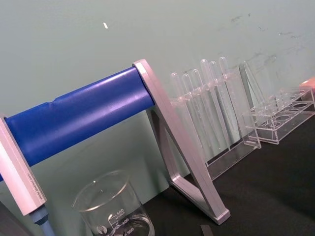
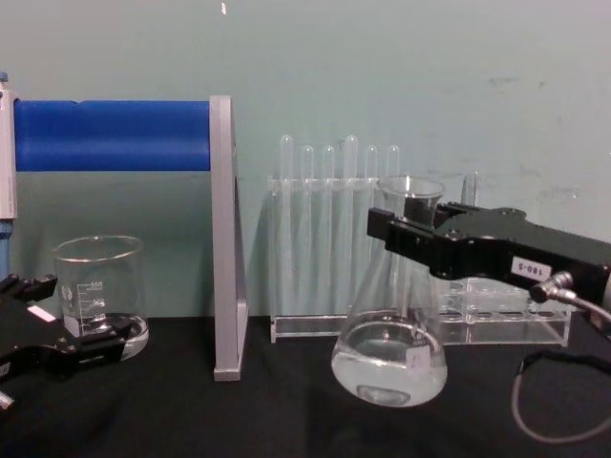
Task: Grasp the erlenmeyer flask with one hand, shake it three times, then place it back.
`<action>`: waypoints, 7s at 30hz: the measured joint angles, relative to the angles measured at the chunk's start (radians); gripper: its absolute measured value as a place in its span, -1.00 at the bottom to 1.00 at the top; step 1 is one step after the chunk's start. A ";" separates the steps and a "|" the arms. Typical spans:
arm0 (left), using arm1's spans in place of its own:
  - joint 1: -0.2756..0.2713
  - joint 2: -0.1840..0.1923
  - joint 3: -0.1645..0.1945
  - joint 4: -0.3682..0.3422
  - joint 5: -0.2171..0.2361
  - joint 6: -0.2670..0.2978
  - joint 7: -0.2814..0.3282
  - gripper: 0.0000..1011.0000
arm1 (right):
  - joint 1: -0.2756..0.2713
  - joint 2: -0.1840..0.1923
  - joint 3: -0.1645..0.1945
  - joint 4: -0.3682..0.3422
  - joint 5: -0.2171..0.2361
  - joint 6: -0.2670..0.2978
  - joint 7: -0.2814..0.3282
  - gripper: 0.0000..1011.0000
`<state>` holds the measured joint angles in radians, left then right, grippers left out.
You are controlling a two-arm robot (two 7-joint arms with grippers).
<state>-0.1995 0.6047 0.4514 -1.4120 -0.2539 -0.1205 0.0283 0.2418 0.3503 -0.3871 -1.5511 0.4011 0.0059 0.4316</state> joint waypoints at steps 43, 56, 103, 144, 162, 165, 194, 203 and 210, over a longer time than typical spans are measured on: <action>0.000 0.000 0.000 0.000 0.000 0.000 0.000 0.98 | -0.028 -0.046 -0.145 -0.098 -0.065 0.069 -0.011 -0.11; 0.000 0.000 0.000 0.000 0.000 0.000 0.000 0.98 | -0.032 -0.047 -0.168 -0.113 -0.067 0.071 -0.004 -0.11; 0.000 0.000 0.000 0.000 0.000 0.000 0.000 0.98 | -0.036 -0.043 0.193 0.004 -0.149 0.046 -0.208 -0.11; 0.000 0.000 0.000 0.000 0.000 0.000 0.000 0.98 | -0.039 -0.066 -0.101 -0.106 -0.086 0.091 -0.001 -0.11; 0.000 0.000 0.000 0.000 0.000 0.000 0.000 0.98 | -0.026 -0.040 -0.067 -0.086 -0.074 0.077 -0.061 -0.11; 0.000 0.000 0.000 0.000 0.000 0.000 0.000 0.98 | -0.023 -0.036 -0.041 -0.075 -0.075 0.073 -0.083 -0.11; 0.000 0.000 0.000 0.000 0.000 0.000 0.000 0.98 | -0.034 -0.038 0.194 -0.015 -0.112 0.053 -0.207 -0.11; 0.000 0.000 0.000 0.000 0.000 0.000 0.000 0.98 | -0.041 -0.050 0.205 -0.015 -0.122 0.057 -0.200 -0.11; 0.000 0.000 0.000 0.000 0.000 0.000 0.000 0.98 | -0.038 -0.066 0.170 -0.022 -0.123 0.065 -0.166 -0.11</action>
<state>-0.1995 0.6047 0.4514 -1.4119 -0.2539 -0.1205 0.0283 0.2034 0.2841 -0.2172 -1.5729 0.2777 0.0714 0.2653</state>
